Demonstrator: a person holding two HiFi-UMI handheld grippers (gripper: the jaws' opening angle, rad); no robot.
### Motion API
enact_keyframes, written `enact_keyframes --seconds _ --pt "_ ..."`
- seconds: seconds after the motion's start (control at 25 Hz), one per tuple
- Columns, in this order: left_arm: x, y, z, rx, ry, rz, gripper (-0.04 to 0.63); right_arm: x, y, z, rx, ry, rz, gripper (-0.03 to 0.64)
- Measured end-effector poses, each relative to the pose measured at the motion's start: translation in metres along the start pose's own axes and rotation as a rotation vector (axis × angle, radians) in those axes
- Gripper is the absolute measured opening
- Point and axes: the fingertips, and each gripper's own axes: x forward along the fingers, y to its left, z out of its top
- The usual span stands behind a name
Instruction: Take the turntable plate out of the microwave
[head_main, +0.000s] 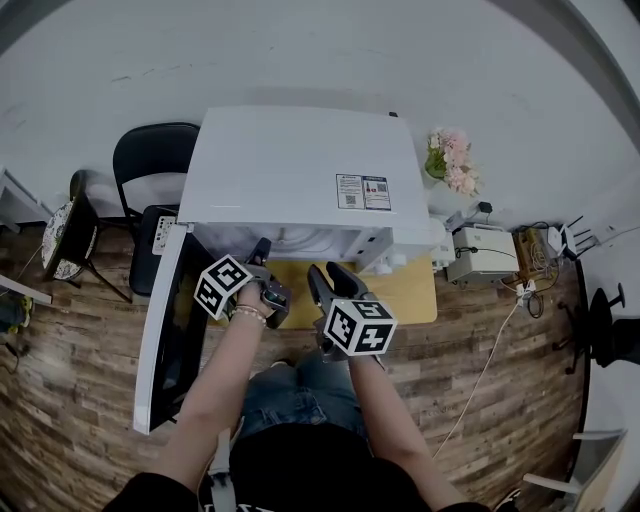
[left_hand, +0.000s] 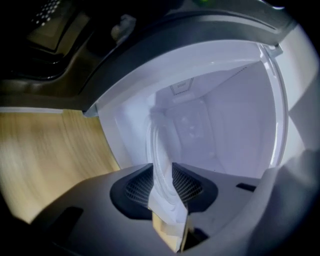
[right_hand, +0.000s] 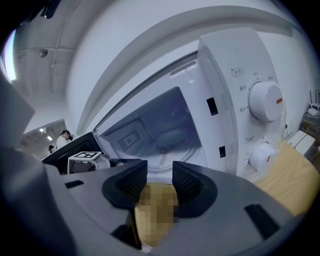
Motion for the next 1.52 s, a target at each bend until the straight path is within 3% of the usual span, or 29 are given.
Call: enact_keyframes --seconds 0.16,0.28,0.52,0.72,0.96,1.16,1.52 --pt "0.004 0.008 -0.003 0.012 -0.002 0.021 0.037 0.009 -0.004 -0.007 0.05 0.017 0.02 0.149" --pt "0.004 0.008 -0.003 0.032 0.001 0.024 0.035 0.018 -0.003 -0.011 0.124 0.026 0.057 0.149" --pt "-0.001 0.008 0.005 0.03 -0.023 0.018 0.032 0.049 -0.019 -0.02 0.448 0.023 0.102 0.149" --pt "-0.004 -0.001 0.007 0.064 -0.023 -0.003 0.032 0.071 -0.023 -0.026 0.592 0.004 0.116 0.14" --pt "-0.006 -0.007 0.008 0.069 -0.021 -0.015 0.032 0.09 -0.026 -0.022 0.84 -0.045 0.15 0.128" --pt "-0.007 -0.008 0.01 0.07 -0.005 -0.024 0.032 0.098 -0.03 -0.02 0.934 -0.051 0.15 0.056" --pt "-0.003 -0.007 0.0 0.088 0.072 -0.069 0.04 0.094 -0.036 -0.017 1.062 -0.138 0.222 0.04"
